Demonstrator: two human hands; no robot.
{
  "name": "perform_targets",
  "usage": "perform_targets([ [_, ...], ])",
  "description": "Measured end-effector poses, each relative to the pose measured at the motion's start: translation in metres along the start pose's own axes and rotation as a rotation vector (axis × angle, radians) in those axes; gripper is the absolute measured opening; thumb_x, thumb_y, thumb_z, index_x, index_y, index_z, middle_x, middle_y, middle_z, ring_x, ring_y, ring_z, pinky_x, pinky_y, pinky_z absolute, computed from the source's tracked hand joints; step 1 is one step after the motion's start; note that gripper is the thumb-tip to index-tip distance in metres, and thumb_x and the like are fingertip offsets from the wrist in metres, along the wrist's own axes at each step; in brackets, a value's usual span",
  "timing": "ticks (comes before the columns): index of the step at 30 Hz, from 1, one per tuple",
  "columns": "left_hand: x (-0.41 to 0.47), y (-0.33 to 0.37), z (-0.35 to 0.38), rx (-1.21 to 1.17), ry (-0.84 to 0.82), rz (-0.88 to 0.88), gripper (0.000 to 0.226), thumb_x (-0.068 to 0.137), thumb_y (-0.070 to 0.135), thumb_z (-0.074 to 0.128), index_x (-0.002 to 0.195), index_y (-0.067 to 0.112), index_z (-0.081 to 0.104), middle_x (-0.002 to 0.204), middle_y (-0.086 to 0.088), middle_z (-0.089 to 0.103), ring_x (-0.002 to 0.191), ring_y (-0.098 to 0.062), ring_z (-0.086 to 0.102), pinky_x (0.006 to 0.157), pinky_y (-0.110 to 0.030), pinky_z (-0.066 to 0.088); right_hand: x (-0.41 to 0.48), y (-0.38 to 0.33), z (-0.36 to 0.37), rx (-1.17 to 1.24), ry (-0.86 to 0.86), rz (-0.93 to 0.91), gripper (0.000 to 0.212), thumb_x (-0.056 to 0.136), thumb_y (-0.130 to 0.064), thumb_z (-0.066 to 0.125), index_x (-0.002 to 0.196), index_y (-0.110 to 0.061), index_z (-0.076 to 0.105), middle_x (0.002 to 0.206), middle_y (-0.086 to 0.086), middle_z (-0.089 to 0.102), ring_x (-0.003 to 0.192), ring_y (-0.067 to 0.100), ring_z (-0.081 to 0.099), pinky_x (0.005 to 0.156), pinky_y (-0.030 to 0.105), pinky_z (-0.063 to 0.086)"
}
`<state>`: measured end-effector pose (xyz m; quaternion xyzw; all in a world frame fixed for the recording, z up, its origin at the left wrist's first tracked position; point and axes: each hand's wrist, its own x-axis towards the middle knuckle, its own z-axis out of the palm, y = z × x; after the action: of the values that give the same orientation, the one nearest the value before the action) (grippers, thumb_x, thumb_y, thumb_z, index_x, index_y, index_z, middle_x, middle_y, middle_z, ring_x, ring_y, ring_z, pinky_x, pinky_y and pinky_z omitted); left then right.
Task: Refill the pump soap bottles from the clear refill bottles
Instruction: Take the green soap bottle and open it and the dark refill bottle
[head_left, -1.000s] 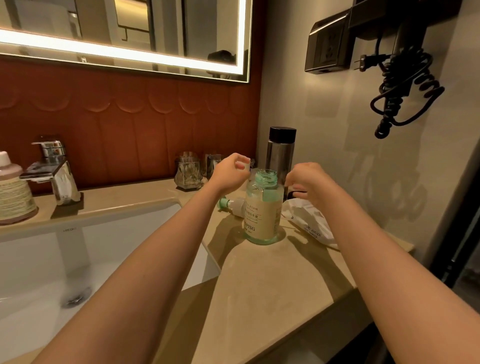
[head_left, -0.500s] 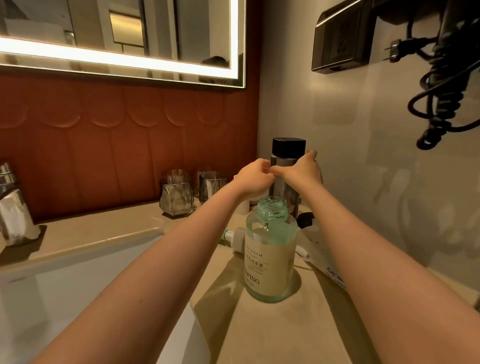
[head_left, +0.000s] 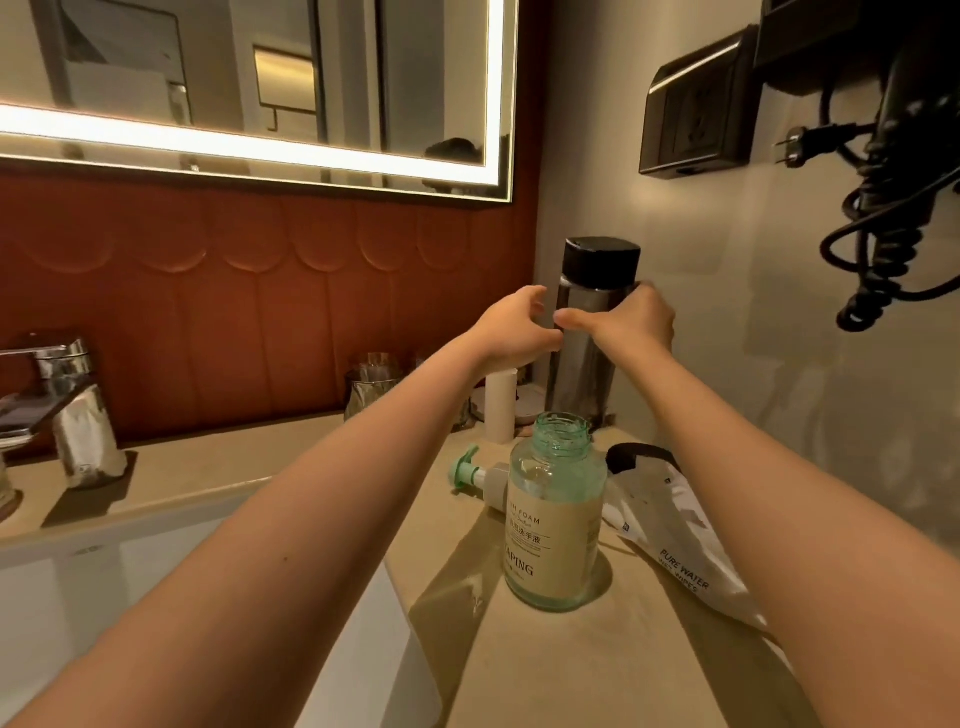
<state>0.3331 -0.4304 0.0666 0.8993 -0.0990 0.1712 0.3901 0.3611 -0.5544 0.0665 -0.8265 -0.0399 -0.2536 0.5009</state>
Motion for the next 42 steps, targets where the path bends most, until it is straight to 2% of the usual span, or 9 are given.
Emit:
perform_targets([
  [4,-0.018,0.013,-0.017,-0.006,0.048,0.014,0.076,0.081,0.018,0.069,0.144,0.010,0.027,0.142,-0.009,0.040,0.129,-0.022,0.041,0.095,-0.025,0.038,-0.015,-0.046,-0.015,0.031,-0.050,-0.105,0.069,0.072,-0.040,0.078,0.124,-0.007,0.047,0.118,0.006,0.054,0.105,0.018,0.053,0.073,0.022,0.042],
  [8,-0.048,0.027,-0.035,-0.015,0.272,0.022,0.078,0.075,0.034,0.075,0.138,0.011,0.034,0.136,-0.003,0.046,0.123,-0.018,0.044,0.083,-0.019,0.034,-0.042,-0.085,-0.018,0.075,-0.107,-0.107,0.075,0.066,-0.046,0.080,0.122,-0.007,0.049,0.117,0.007,0.056,0.108,0.023,0.056,0.082,0.033,0.054],
  [15,-0.104,0.002,-0.045,0.111,0.475,-0.097,0.047,0.070,0.044,0.077,0.100,0.016,0.054,0.085,0.008,0.052,0.084,-0.011,0.054,0.057,-0.018,0.036,-0.101,-0.095,-0.013,0.035,-0.338,-0.188,0.081,0.070,-0.043,0.078,0.132,-0.006,0.040,0.117,0.005,0.052,0.093,0.015,0.047,0.076,0.030,0.052],
  [19,-0.133,-0.014,-0.038,0.030,0.463,-0.165,0.052,0.065,0.048,0.078,0.106,0.023,0.060,0.096,0.010,0.063,0.087,-0.009,0.057,0.068,-0.022,0.045,-0.120,-0.092,-0.006,0.046,-0.487,-0.156,0.093,0.069,-0.047,0.077,0.138,-0.010,0.027,0.132,0.007,0.045,0.115,0.022,0.049,0.079,0.028,0.047],
  [23,-0.141,-0.031,-0.031,0.007,0.440,-0.255,0.050,0.063,0.046,0.079,0.102,0.022,0.060,0.099,0.006,0.066,0.092,-0.013,0.061,0.076,-0.029,0.049,-0.123,-0.095,0.000,0.046,-0.511,-0.219,0.089,0.072,-0.049,0.074,0.137,-0.010,0.027,0.128,0.006,0.046,0.102,0.015,0.049,0.069,0.020,0.047],
  [27,-0.142,-0.048,-0.020,0.004,0.405,-0.315,0.069,0.060,0.048,0.080,0.116,0.015,0.058,0.109,-0.001,0.066,0.103,-0.019,0.060,0.089,-0.038,0.051,-0.122,-0.092,0.014,-0.155,-0.446,-0.300,0.083,0.072,-0.050,0.074,0.133,-0.007,0.037,0.125,0.007,0.051,0.104,0.018,0.052,0.070,0.025,0.045],
  [31,-0.140,-0.059,-0.016,-0.054,0.340,-0.303,0.066,0.060,0.051,0.080,0.113,0.020,0.057,0.104,0.003,0.065,0.097,-0.016,0.059,0.086,-0.036,0.052,-0.115,-0.090,0.021,-0.215,-0.466,-0.302,0.085,0.071,-0.047,0.075,0.135,-0.008,0.035,0.129,0.007,0.049,0.114,0.023,0.050,0.074,0.027,0.044],
  [36,-0.133,-0.068,-0.022,-0.054,0.250,-0.281,0.057,0.064,0.047,0.079,0.111,0.021,0.058,0.101,0.003,0.065,0.094,-0.015,0.060,0.084,-0.035,0.053,-0.110,-0.093,0.028,-0.263,-0.457,-0.319,0.075,0.073,-0.041,0.074,0.132,-0.011,0.038,0.124,0.006,0.050,0.107,0.021,0.051,0.075,0.029,0.047],
  [42,-0.137,-0.078,-0.032,-0.197,0.184,-0.275,0.043,0.070,0.031,0.078,0.108,0.018,0.060,0.102,0.000,0.066,0.097,-0.015,0.060,0.082,-0.031,0.050,-0.104,-0.102,0.029,-0.141,-0.728,-0.311,0.077,0.079,-0.022,0.072,0.142,-0.016,0.027,0.144,0.007,0.035,0.127,0.024,0.039,0.093,0.033,0.040],
])
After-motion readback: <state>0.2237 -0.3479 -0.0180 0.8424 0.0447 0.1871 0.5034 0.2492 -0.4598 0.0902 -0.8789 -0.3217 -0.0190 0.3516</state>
